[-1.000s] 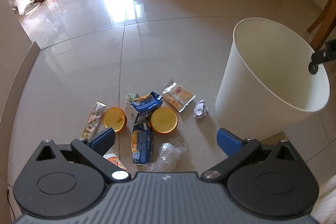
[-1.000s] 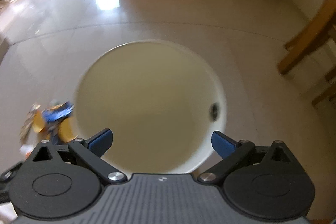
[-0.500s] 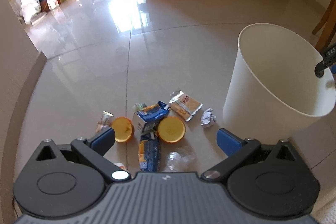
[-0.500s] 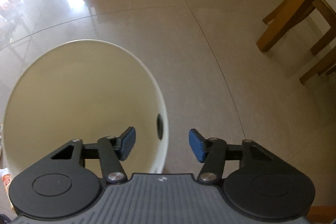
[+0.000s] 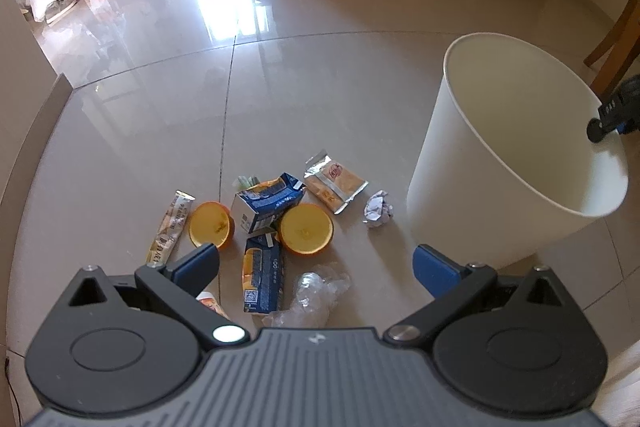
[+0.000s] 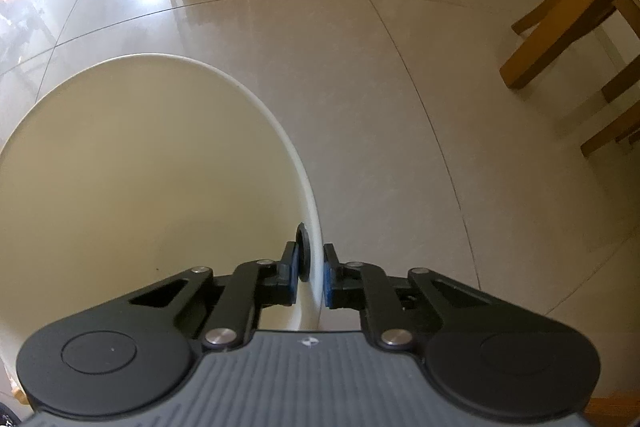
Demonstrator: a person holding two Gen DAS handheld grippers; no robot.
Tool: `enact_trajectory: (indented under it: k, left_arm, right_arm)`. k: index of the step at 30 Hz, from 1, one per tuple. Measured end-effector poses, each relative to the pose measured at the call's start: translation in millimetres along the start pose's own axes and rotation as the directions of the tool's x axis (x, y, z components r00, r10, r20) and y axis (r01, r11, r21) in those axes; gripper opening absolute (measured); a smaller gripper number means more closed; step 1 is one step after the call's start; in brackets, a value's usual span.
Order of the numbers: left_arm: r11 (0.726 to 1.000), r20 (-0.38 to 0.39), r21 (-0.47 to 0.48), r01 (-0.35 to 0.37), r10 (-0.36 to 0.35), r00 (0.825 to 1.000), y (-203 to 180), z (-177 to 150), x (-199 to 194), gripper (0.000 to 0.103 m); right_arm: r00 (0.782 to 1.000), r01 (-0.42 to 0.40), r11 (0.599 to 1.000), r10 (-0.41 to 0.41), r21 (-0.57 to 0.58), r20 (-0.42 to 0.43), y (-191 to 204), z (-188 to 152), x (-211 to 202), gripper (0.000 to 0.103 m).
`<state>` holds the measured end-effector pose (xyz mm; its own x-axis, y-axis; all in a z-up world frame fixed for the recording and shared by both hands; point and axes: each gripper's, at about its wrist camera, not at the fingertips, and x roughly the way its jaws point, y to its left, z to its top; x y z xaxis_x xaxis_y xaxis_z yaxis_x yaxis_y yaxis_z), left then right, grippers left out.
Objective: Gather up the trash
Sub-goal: 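Reach the left gripper down and grasp the clear plastic bag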
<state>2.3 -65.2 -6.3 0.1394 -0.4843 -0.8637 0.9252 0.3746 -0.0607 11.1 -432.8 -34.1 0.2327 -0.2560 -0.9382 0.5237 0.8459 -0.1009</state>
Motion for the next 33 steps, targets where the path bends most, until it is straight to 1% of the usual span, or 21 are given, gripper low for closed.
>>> enact_trajectory:
  k: [1, 5, 6, 10, 13, 17, 19, 22, 24, 27, 29, 30, 33]
  left_arm:
    - [1.0, -0.001, 0.005, 0.004, -0.004, 1.0, -0.5, -0.6, 0.2, 0.102]
    - [0.997, -0.006, 0.073, 0.038, -0.038, 0.999, -3.7, -3.3, 2.0, 0.102]
    - [0.992, -0.009, 0.109, 0.057, -0.056, 0.998, -5.4, -4.4, 1.9, 0.102]
    - [0.979, -0.023, 0.179, 0.094, -0.091, 0.996, -12.1, -9.6, 5.6, 0.102]
    - [0.955, -0.052, 0.249, 0.158, -0.15, 0.987, -15.4, -13.1, 7.5, 0.102]
    - [0.933, -0.06, 0.308, 0.189, -0.179, 0.982, -19.3, -16.5, 8.4, 0.102]
    - [0.927, -0.062, 0.316, 0.2, -0.19, 0.98, -19.4, -17.6, 9.8, 0.102]
    - [0.909, -0.08, 0.338, 0.243, -0.229, 0.97, -18.5, -19.0, 11.6, 0.102]
    - [0.892, -0.092, 0.364, 0.267, -0.251, 0.964, -17.4, -20.2, 13.4, 0.102]
    - [0.883, -0.102, 0.368, 0.29, -0.271, 0.957, -12.8, -20.0, 16.6, 0.102]
    - [0.892, -0.096, 0.344, 0.292, -0.276, 0.956, -7.5, -17.0, 18.8, 0.102]
    - [0.889, -0.101, 0.342, 0.304, -0.287, 0.953, -5.6, -15.3, 20.8, 0.102]
    - [0.897, -0.099, 0.306, 0.32, -0.305, 0.947, 4.3, -1.7, 23.4, 0.102]
  right_arm:
    - [1.0, -0.002, 1.0, 0.002, 0.001, 0.0, -1.4, 1.1, 0.9, 0.014]
    - [1.0, -0.004, 1.0, 0.004, -0.001, -0.002, -5.8, 7.7, 5.0, 0.014]
    - [1.0, -0.006, 1.0, 0.006, 0.001, -0.002, -6.3, 9.6, 5.2, 0.014]
    - [1.0, -0.013, 1.0, 0.012, -0.014, -0.007, -5.6, 12.2, 3.7, 0.015]
    - [1.0, -0.019, 0.999, 0.019, -0.032, -0.011, -5.3, 12.9, 3.8, 0.015]
    - [0.999, -0.041, 0.998, 0.04, -0.037, -0.02, -6.8, 13.4, 6.8, 0.015]
    - [0.999, -0.037, 0.998, 0.036, -0.058, -0.02, -5.3, 13.7, 6.3, 0.015]
    - [0.999, -0.04, 0.998, 0.039, -0.054, -0.017, -5.7, 13.9, 6.0, 0.015]
    - [0.999, -0.04, 0.998, 0.04, -0.048, -0.019, -5.6, 12.8, 5.0, 0.015]
    - [0.999, -0.029, 0.998, 0.028, -0.051, -0.022, 0.2, 13.2, 1.8, 0.015]
    - [0.999, -0.023, 0.999, 0.022, -0.048, -0.025, 1.5, 13.5, 1.8, 0.015]
    - [0.999, -0.022, 0.999, 0.021, -0.046, -0.025, 1.4, 13.9, 2.1, 0.015]
    - [0.999, -0.022, 0.999, 0.021, -0.04, -0.025, 3.6, 13.6, -0.5, 0.015]
